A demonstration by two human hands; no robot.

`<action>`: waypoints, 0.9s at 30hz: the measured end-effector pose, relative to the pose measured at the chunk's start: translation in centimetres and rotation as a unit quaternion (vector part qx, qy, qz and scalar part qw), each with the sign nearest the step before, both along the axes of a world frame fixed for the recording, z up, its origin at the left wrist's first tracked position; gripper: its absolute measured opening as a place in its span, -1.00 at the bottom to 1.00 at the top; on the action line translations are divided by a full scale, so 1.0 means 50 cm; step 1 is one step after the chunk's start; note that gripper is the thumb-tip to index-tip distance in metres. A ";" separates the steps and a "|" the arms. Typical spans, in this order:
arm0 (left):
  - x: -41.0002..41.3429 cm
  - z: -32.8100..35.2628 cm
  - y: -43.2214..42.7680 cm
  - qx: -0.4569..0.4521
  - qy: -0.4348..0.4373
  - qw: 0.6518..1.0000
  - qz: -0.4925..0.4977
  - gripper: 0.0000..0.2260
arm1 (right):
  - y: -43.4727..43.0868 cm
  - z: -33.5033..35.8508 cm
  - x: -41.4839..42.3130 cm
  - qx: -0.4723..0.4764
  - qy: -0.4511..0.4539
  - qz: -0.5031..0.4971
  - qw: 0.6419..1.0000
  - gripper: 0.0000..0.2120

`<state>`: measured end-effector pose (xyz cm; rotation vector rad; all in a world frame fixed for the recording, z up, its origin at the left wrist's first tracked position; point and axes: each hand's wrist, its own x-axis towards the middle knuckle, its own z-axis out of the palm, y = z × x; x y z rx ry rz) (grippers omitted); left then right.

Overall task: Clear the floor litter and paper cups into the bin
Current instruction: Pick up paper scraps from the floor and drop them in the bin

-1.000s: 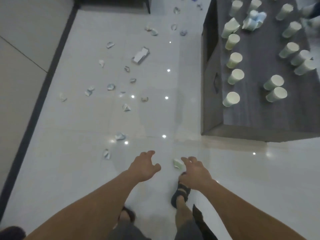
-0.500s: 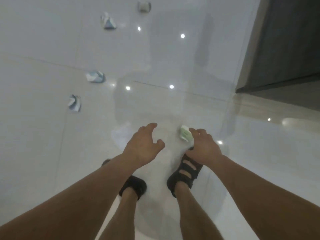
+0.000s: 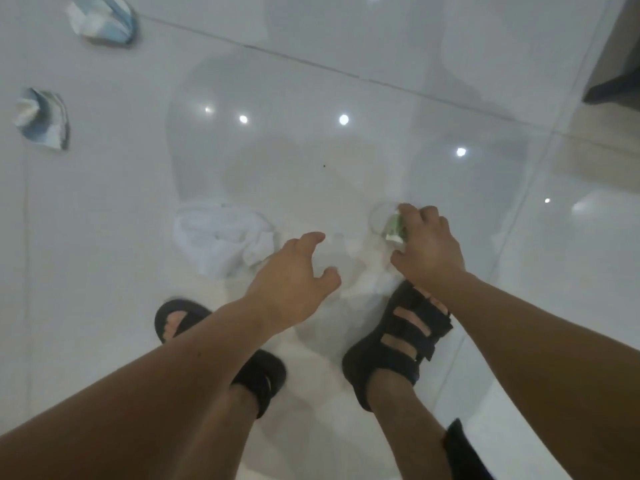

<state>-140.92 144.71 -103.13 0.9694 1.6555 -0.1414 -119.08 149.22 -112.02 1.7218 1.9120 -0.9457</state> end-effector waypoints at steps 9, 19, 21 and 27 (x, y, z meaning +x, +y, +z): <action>-0.076 0.099 0.013 -0.054 -0.130 0.955 0.262 -0.69 | -0.046 0.183 -0.226 0.028 0.243 0.087 0.966 -0.15; -0.305 0.088 -0.115 -0.021 0.057 0.931 0.359 -0.73 | -0.060 0.109 -0.402 0.007 0.160 0.247 0.956 0.05; -0.342 0.068 -0.149 -0.011 0.080 0.925 0.372 -0.65 | -0.072 0.068 -0.436 0.006 0.093 0.247 0.965 0.08; -0.392 0.011 -0.219 0.011 0.075 0.900 0.429 -0.58 | -0.162 -0.017 -0.552 -0.010 0.035 0.192 0.981 0.05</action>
